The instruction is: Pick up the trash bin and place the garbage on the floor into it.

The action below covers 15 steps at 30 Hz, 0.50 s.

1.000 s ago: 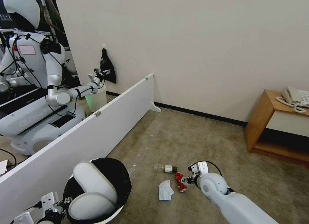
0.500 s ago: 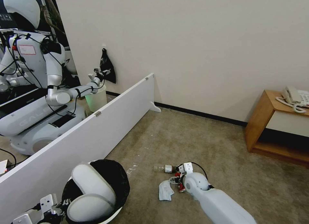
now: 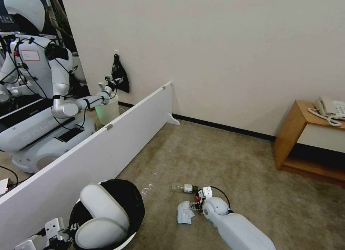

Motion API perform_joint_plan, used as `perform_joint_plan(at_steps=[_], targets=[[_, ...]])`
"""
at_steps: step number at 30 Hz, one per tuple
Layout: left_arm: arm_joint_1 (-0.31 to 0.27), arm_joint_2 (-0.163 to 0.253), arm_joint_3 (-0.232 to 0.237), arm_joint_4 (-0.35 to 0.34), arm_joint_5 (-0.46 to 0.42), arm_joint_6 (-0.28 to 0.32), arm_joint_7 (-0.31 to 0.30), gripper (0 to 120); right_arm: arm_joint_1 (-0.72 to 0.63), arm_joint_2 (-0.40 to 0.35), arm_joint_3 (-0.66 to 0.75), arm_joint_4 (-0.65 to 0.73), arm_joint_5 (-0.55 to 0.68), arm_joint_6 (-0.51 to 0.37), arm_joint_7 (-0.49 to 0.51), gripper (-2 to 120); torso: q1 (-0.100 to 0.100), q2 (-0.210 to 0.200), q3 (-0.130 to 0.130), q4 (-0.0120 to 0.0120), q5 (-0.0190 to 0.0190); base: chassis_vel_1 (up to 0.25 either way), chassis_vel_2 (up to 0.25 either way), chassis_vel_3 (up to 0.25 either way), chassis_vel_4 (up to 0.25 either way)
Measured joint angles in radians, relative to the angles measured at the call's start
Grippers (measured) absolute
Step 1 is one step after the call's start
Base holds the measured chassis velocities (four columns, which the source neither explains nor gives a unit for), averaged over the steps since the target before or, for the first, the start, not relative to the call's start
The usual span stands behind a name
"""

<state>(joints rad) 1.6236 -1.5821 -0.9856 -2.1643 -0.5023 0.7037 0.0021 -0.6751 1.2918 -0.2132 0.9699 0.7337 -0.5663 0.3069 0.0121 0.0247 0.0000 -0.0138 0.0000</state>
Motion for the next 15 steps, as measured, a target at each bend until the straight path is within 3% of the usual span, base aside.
perform_joint_plan(at_steps=[7,9,15], targets=[[0.003,-0.001,0.0,0.004,0.002,-0.002,0.002,2,0.007,0.018,0.0,-0.048,-0.035,0.033,-0.034,88,0.0,0.0,0.0,0.0,0.0,0.0,0.0,0.0,0.0],[0.003,-0.001,-0.001,0.006,0.003,-0.003,0.002,2,0.011,0.023,-0.003,-0.058,-0.04,0.043,-0.04,82,0.0,0.0,0.0,0.0001,0.0,0.0,0.0,0.0,0.0],[0.001,-0.003,0.002,0.01,0.006,-0.003,0.003,2,0.019,0.034,-0.01,-0.088,-0.058,0.058,-0.052,78,0.0,0.0,0.0,0.0001,0.0,0.0,0.0,0.0,0.0]])
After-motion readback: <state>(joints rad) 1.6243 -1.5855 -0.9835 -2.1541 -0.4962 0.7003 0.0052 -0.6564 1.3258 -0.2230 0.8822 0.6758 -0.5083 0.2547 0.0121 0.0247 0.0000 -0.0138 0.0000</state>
